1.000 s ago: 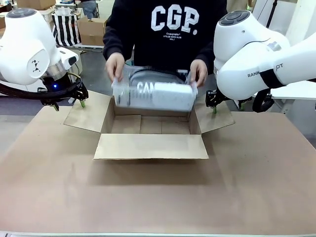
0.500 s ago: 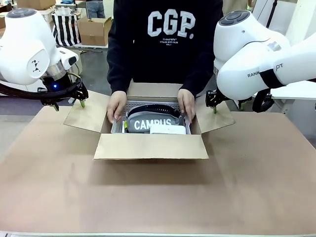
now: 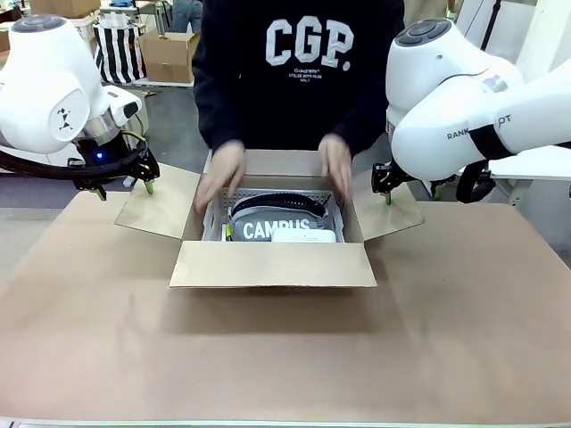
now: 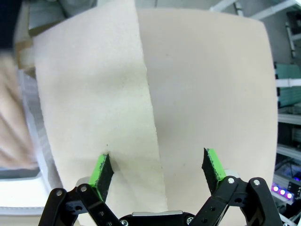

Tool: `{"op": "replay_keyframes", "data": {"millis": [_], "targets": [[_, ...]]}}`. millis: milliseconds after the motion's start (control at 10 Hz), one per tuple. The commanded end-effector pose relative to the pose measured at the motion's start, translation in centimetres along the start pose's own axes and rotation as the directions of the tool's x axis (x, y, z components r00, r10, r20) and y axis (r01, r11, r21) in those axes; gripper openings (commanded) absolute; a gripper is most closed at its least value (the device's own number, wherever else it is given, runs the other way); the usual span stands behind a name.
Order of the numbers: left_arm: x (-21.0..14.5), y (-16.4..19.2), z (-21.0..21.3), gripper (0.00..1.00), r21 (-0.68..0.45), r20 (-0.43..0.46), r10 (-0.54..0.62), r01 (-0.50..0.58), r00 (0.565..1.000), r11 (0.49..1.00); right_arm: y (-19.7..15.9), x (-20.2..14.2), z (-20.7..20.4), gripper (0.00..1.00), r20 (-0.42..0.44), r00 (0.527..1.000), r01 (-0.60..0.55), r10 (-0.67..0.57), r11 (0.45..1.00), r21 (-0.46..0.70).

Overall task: Pack the gift set into the box.
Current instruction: Lift both hands away from the flaps of the Package Box.

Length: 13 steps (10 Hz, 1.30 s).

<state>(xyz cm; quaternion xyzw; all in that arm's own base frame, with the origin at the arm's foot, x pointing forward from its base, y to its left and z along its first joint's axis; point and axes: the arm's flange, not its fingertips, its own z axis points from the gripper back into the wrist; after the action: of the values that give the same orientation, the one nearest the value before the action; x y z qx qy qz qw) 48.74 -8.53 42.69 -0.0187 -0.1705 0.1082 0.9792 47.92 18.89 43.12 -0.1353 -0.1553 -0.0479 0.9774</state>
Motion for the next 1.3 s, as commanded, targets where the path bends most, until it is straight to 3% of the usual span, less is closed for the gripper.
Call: {"op": "replay_keyframes", "data": {"millis": [0,1200], "targets": [[-0.12,-0.23,0.14,1.00,0.021,0.010,0.014,-0.014,1.000,1.000,-0.11,-0.07,0.07,1.00,0.007,1.000,0.001,-0.001,1.000,0.004],[-0.12,-0.23,0.14,1.00,0.021,0.010,0.014,-0.014,1.000,1.000,-0.11,-0.07,0.07,1.00,0.007,1.000,0.001,-0.001,1.000,0.004]]}}
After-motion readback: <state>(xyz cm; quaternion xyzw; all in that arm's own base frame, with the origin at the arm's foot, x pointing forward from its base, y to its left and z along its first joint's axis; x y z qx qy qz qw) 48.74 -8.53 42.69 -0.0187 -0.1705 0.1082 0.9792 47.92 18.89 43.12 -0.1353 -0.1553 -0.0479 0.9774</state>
